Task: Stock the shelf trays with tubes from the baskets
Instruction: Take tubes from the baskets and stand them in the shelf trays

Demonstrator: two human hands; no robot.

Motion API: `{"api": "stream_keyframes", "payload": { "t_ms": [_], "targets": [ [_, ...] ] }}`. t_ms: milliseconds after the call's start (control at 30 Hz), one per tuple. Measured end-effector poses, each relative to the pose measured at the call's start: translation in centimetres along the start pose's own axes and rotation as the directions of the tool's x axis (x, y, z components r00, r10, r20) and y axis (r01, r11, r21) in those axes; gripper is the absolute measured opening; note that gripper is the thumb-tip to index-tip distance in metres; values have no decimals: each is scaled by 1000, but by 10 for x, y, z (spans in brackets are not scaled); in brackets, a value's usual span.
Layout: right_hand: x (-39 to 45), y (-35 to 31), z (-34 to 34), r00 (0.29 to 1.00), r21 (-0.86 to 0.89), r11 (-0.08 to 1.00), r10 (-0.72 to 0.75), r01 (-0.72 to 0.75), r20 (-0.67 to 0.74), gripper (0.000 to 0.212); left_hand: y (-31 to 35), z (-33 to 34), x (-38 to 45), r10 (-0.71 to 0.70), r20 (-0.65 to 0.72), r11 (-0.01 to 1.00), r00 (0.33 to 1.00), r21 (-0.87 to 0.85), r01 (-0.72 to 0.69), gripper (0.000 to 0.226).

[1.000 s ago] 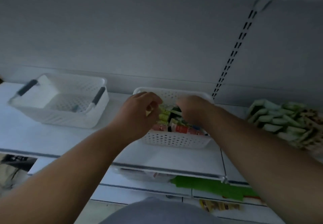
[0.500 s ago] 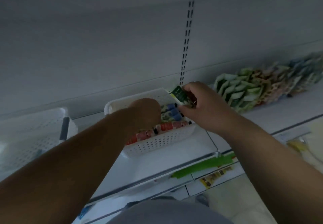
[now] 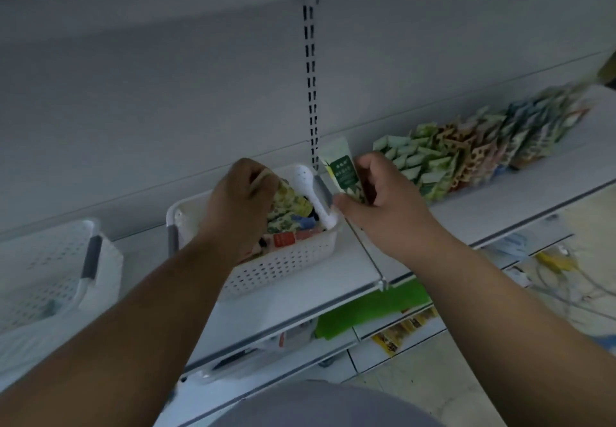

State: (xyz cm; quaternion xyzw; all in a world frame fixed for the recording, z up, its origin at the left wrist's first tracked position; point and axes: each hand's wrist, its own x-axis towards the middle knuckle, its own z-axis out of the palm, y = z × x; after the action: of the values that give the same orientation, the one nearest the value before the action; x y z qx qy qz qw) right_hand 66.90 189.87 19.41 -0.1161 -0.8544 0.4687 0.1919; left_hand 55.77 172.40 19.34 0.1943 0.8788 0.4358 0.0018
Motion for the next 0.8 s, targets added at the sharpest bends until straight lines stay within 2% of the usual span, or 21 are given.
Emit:
{"api": "stream_keyframes", "payload": {
  "t_ms": [100,200,300,400,467,567,667,733,800],
  "targets": [
    [-14,12,-33,998,145,989,32,-24,-51,28,35,23,-19,5,-56,987,998,-162,-14,12],
    [-35,34,-80,991,183,982,71,-49,-114,25,76,63,-36,-9,-37,937,999,-351,-5,14],
    [-61,61,-139,982,268,956,150,-116,-111,14,121,121,-55,-75,67,849,995,-520,98,24],
    [-82,86,-201,969,284,947,198,-150,-148,7,162,187,-75,-91,216,772,972,-602,206,17],
    [-92,104,-240,963,228,960,203,-161,-178,8,189,228,-89,-79,315,750,946,-606,264,16],
    [-94,128,-280,953,192,960,241,-206,-182,5,211,271,-94,-46,418,797,907,-533,286,22],
    [-80,154,-303,948,151,958,269,-244,-172,4,222,300,-87,-69,463,810,883,-490,321,16],
    [-66,167,-312,951,136,959,267,-247,-158,4,223,315,-77,-88,463,816,882,-474,330,6],
    [-50,184,-324,945,139,956,280,-259,-168,5,227,333,-59,-88,457,815,885,-478,327,5]
  ]
}}
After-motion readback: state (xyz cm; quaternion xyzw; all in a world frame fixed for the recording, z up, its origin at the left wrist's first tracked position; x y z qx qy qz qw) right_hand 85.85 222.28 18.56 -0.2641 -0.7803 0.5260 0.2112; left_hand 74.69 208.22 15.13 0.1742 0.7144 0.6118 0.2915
